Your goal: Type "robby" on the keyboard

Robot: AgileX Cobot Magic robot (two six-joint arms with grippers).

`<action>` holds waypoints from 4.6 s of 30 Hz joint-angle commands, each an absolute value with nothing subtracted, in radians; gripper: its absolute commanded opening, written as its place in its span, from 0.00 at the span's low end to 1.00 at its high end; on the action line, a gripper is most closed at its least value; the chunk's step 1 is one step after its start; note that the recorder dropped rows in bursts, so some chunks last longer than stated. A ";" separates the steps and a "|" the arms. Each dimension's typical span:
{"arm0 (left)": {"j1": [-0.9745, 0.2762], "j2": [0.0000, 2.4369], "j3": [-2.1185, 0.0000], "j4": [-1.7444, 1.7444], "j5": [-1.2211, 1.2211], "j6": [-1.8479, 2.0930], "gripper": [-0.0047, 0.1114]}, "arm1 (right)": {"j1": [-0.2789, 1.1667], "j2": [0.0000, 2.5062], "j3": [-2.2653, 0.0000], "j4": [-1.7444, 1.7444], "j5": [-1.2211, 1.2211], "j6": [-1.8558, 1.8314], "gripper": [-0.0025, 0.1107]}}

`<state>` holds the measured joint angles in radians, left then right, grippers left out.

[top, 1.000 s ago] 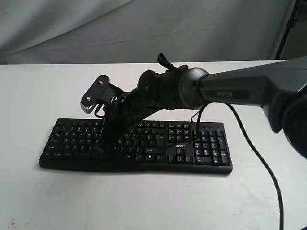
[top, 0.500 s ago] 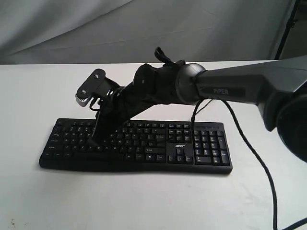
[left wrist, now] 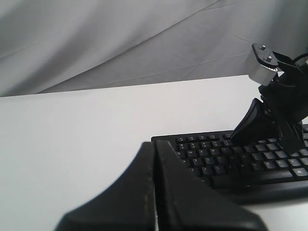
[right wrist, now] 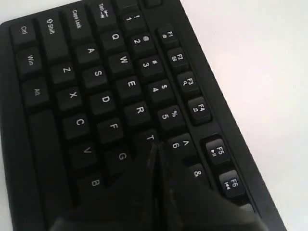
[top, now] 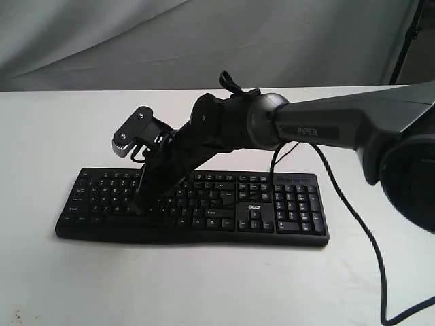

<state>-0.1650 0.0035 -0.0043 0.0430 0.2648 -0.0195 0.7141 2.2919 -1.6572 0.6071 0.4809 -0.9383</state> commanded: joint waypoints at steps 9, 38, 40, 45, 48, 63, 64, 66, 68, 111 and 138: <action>-0.171 0.000 0.000 0.048 0.259 -0.022 0.04 | 0.708 2.295 -1.660 0.612 0.463 -0.934 0.02; -0.171 0.000 0.000 0.048 0.259 -0.022 0.04 | 0.708 2.334 -1.665 0.615 0.460 -0.940 0.02; -0.171 0.000 0.000 0.048 0.259 -0.022 0.04 | 0.708 2.332 -1.665 0.615 0.460 -0.940 0.02; -0.171 0.000 0.000 0.048 0.259 -0.022 0.04 | 0.708 2.308 -1.665 0.613 0.462 -0.940 0.02; -0.171 0.000 0.000 0.048 0.259 -0.022 0.04 | 0.708 2.276 -1.665 0.598 0.467 -0.940 0.02; -0.171 0.000 0.000 0.048 0.259 -0.022 0.04 | 0.762 1.770 -1.281 0.522 0.256 -0.927 0.02; -0.171 0.000 0.000 0.048 0.259 -0.022 0.04 | 0.771 1.714 -1.233 0.525 0.222 -0.927 0.02; -0.171 0.000 0.000 0.048 0.259 -0.022 0.04 | 0.800 1.590 -1.131 0.554 0.146 -0.925 0.02; -0.171 0.000 0.000 0.048 0.259 -0.022 0.04 | 0.825 1.488 -1.062 0.566 0.084 -0.907 0.02; -0.171 0.000 0.000 0.048 0.259 -0.022 0.04 | 0.722 0.743 -0.551 1.012 -0.178 -0.909 0.02; -0.171 0.000 0.000 0.048 0.259 -0.022 0.04 | 0.150 0.145 0.000 0.957 -0.175 -0.887 0.02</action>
<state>-0.1650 0.0035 -0.0043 0.0430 0.2648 -0.0195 0.1548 0.1528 -0.0028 0.9589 -0.1731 -0.9200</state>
